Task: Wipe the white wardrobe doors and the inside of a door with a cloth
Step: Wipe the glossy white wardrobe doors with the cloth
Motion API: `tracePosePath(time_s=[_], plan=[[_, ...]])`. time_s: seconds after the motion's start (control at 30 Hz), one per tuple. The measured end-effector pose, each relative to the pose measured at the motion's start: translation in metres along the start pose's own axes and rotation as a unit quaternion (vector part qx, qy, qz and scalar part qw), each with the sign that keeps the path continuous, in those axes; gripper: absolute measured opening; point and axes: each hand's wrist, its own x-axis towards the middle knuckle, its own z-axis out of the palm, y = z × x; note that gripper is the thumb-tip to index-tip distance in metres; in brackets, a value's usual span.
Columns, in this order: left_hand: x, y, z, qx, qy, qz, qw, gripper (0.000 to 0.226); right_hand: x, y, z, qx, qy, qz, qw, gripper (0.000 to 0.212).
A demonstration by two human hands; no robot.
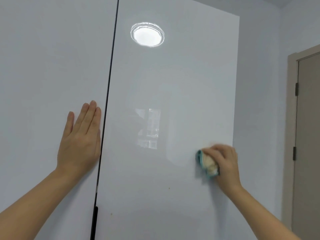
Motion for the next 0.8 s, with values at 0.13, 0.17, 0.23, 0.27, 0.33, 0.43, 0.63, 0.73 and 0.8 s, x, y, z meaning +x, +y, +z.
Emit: tracePosePath(time_s=[0.13, 0.17, 0.23, 0.27, 0.33, 0.43, 0.63, 0.73, 0.8], plan=[[-0.001, 0.001, 0.001, -0.008, 0.006, -0.001, 1.000, 0.051, 0.071, 0.016, -0.008, 0.038, 0.042, 0.112, 0.992, 0.040], [-0.001, 0.001, 0.001, -0.009, 0.006, 0.001, 1.000, 0.051, 0.079, 0.016, -0.009, 0.041, 0.054, 0.123, 0.990, 0.044], [-0.001, 0.000, 0.000, -0.007, 0.006, 0.003, 1.000, 0.050, 0.076, 0.014, -0.009, 0.030, 0.071, 0.124, 0.989, 0.045], [-0.001, 0.000, 0.000, -0.007, 0.006, 0.003, 1.000, 0.050, 0.066, 0.011, -0.008, 0.029, 0.072, 0.104, 0.992, 0.044], [0.000, 0.001, 0.000, -0.010, 0.008, 0.003, 1.000, 0.050, 0.027, 0.006, -0.003, 0.023, 0.060, 0.100, 0.993, 0.036], [0.000, 0.001, 0.001, -0.012, 0.013, 0.001, 1.000, 0.050, -0.053, -0.016, 0.007, 0.030, 0.011, 0.073, 0.997, 0.024], [-0.001, 0.002, 0.001, -0.015, 0.016, 0.000, 1.000, 0.048, -0.042, -0.050, 0.015, 0.033, -0.035, 0.015, 0.999, 0.041], [-0.001, 0.002, 0.000, -0.019, 0.017, 0.001, 1.000, 0.048, 0.027, -0.067, 0.018, 0.064, 0.019, 0.118, 0.991, 0.040], [-0.001, 0.002, 0.000, -0.021, 0.016, 0.001, 1.000, 0.048, 0.052, -0.076, 0.019, 0.060, 0.060, 0.146, 0.986, 0.039]])
